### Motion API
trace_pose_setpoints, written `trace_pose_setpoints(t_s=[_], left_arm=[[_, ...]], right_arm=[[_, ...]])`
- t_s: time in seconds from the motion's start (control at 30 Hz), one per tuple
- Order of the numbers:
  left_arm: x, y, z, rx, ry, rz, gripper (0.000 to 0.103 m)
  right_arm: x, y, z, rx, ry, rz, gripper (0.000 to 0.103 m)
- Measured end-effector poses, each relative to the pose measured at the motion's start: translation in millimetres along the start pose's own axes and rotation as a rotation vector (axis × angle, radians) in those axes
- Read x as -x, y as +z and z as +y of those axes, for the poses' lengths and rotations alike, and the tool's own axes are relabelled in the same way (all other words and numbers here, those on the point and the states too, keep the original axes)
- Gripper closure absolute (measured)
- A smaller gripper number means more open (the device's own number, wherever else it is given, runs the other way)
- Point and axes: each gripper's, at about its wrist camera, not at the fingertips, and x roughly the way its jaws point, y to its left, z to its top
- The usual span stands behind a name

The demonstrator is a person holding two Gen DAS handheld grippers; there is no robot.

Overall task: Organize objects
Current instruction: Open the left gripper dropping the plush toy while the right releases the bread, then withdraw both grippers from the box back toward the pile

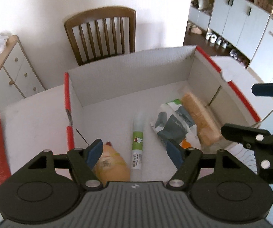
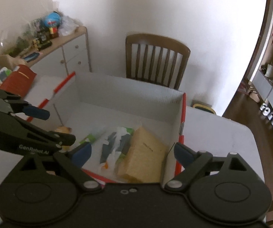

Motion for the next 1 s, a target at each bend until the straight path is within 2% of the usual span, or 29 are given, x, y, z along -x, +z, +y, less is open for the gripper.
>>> trace_pose_setpoints(t_s=[0.33,0.83,1.0], left_arm=[[55.0,-16.7,2.6,0.072,-0.049,-0.097,0.030],[120.7,-58.9,-20.0,0.054,-0.125,-0.175,0.030],[135.6,-76.4,-23.9,0.029,-0.119,-0.201,0.030]], right_arm=[[48.3,-9.9,4.8,-0.039,0.012,-0.055,0.009],[104.8,-47.5,20.4,-0.093,0.008,-0.096,0.009],[121.4,-63.3,26.6,-0.115,-0.001,-0.120,0.007]])
